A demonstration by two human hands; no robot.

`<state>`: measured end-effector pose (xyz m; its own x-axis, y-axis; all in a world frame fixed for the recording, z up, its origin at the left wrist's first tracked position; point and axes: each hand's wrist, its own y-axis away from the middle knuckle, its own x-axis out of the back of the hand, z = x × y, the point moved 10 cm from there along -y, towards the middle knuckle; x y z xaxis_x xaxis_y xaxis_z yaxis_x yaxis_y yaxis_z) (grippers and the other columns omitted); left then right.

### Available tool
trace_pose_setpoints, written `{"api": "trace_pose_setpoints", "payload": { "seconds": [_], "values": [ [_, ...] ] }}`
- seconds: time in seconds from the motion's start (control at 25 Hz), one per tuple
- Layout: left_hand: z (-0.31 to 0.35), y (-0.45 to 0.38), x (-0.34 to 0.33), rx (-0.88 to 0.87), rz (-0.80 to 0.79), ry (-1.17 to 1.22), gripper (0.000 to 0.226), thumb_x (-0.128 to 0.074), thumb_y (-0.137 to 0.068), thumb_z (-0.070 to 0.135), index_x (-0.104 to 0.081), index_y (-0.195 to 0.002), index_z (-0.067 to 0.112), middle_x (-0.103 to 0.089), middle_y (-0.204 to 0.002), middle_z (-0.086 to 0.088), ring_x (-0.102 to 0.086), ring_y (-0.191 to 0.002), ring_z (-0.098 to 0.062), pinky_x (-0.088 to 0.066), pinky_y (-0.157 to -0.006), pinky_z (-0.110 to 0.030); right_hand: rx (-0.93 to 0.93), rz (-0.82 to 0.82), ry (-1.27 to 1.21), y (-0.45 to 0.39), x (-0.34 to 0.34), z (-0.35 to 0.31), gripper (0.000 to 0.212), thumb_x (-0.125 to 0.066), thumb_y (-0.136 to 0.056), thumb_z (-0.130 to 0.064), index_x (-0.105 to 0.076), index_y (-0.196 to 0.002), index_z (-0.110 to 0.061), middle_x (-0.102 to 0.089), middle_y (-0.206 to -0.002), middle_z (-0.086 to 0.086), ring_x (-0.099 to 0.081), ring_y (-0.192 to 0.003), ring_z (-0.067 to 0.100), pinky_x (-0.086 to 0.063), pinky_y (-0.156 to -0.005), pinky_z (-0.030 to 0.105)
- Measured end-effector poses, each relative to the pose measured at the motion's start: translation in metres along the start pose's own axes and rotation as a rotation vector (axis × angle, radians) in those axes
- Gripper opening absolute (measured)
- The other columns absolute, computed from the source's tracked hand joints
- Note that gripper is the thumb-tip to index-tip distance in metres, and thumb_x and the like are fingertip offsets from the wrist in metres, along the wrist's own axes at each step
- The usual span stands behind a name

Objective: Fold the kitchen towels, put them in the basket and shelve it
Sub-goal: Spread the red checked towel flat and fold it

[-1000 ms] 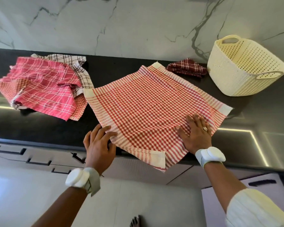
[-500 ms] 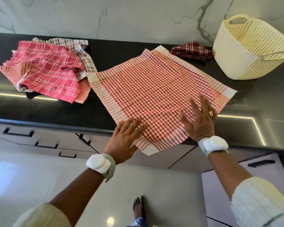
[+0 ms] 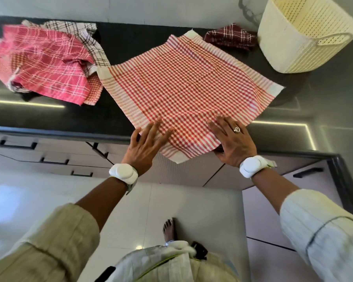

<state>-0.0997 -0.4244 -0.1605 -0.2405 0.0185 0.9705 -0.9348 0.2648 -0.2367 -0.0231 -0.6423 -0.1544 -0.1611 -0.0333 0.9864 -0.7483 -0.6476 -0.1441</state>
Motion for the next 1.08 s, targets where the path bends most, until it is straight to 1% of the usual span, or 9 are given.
{"api": "trace_pose_setpoints", "payload": {
  "seconds": [0.08, 0.24, 0.44, 0.52, 0.64, 0.72, 0.84, 0.96, 1.08],
  "values": [
    [-0.006, 0.004, 0.006, 0.057, 0.02, 0.014, 0.084, -0.065, -0.083, 0.009, -0.02, -0.153, 0.024, -0.011, -0.16, -0.014, -0.016, -0.145, -0.038, -0.013, -0.115, -0.056, -0.004, 0.007, -0.022, -0.001, 0.004, 0.001, 0.092, -0.065, -0.074, -0.058, -0.03, -0.149, -0.02, -0.031, -0.154, 0.015, -0.034, -0.138, 0.037, -0.028, -0.112, 0.055],
    [-0.005, 0.003, 0.011, 0.069, -0.035, 0.056, 0.071, -0.071, -0.084, 0.019, -0.038, -0.146, 0.024, -0.036, -0.153, -0.009, -0.03, -0.141, -0.037, -0.018, -0.113, -0.054, -0.024, -0.01, -0.042, 0.0, 0.003, 0.0, 0.097, -0.057, -0.073, -0.073, -0.027, -0.15, -0.024, -0.03, -0.154, 0.014, -0.031, -0.14, 0.036, -0.025, -0.113, 0.056],
    [-0.021, -0.007, 0.015, 0.184, -0.123, 0.128, 0.067, -0.068, -0.086, 0.039, -0.038, -0.145, 0.03, -0.036, -0.153, -0.002, -0.025, -0.144, -0.032, -0.016, -0.115, -0.052, -0.021, -0.064, -0.064, 0.0, 0.005, -0.001, 0.094, -0.044, -0.077, -0.079, -0.024, -0.152, -0.025, -0.024, -0.157, 0.015, -0.024, -0.143, 0.036, -0.016, -0.117, 0.056],
    [-0.02, -0.005, 0.016, 0.191, -0.119, 0.18, 0.066, -0.065, -0.086, 0.044, -0.039, -0.145, 0.03, -0.035, -0.154, -0.003, -0.024, -0.144, -0.032, -0.014, -0.115, -0.052, -0.067, -0.029, -0.094, 0.007, 0.008, -0.005, 0.089, -0.048, -0.08, -0.072, -0.025, -0.152, -0.023, -0.018, -0.158, 0.017, -0.02, -0.144, 0.036, -0.013, -0.117, 0.057],
    [-0.016, 0.0, 0.025, 0.246, -0.022, 0.242, 0.064, -0.06, -0.088, 0.046, -0.038, -0.145, 0.028, -0.022, -0.158, -0.009, -0.021, -0.144, -0.037, -0.012, -0.114, -0.052, -0.123, 0.116, -0.137, 0.022, 0.014, -0.023, 0.073, -0.058, -0.086, -0.047, -0.032, -0.149, -0.022, -0.014, -0.159, 0.019, -0.019, -0.145, 0.037, -0.01, -0.118, 0.055],
    [-0.017, 0.002, 0.037, 0.305, 0.089, 0.303, 0.057, -0.062, -0.089, 0.04, -0.043, -0.14, 0.024, -0.023, -0.156, -0.011, -0.025, -0.141, -0.038, -0.017, -0.114, -0.052, -0.122, 0.177, -0.19, 0.026, 0.019, -0.039, 0.062, -0.059, -0.088, -0.038, -0.041, -0.145, -0.021, -0.025, -0.156, 0.017, -0.026, -0.143, 0.035, -0.013, -0.117, 0.054],
    [-0.019, -0.006, 0.053, 0.296, 0.138, 0.482, 0.03, -0.062, -0.091, 0.028, -0.054, -0.119, 0.02, -0.052, -0.133, -0.004, -0.047, -0.123, -0.029, -0.03, -0.108, -0.043, -0.16, 0.218, -0.248, 0.018, 0.027, -0.045, 0.054, -0.071, -0.081, -0.032, -0.055, -0.131, -0.017, -0.051, -0.14, 0.013, -0.046, -0.131, 0.033, -0.025, -0.113, 0.055],
    [-0.038, -0.022, 0.059, 0.397, 0.123, 0.676, 0.011, -0.053, -0.096, 0.023, -0.055, -0.106, 0.02, -0.064, -0.109, 0.001, -0.058, -0.096, -0.019, -0.048, -0.089, -0.038, -0.164, 0.203, -0.279, 0.006, 0.037, -0.038, 0.052, -0.08, -0.073, -0.032, -0.064, -0.12, -0.016, -0.064, -0.125, 0.008, -0.057, -0.118, 0.029, -0.029, -0.111, 0.049],
    [-0.057, -0.043, 0.059, 0.438, 0.11, 0.687, 0.011, -0.049, -0.097, 0.024, -0.057, -0.097, 0.017, -0.065, -0.094, -0.001, -0.057, -0.08, -0.019, -0.051, -0.072, -0.038, -0.186, 0.181, -0.29, -0.004, 0.045, -0.029, 0.051, -0.084, -0.067, -0.038, -0.069, -0.111, -0.016, -0.069, -0.115, 0.004, -0.062, -0.107, 0.027, -0.037, -0.103, 0.043]
  ]
}}
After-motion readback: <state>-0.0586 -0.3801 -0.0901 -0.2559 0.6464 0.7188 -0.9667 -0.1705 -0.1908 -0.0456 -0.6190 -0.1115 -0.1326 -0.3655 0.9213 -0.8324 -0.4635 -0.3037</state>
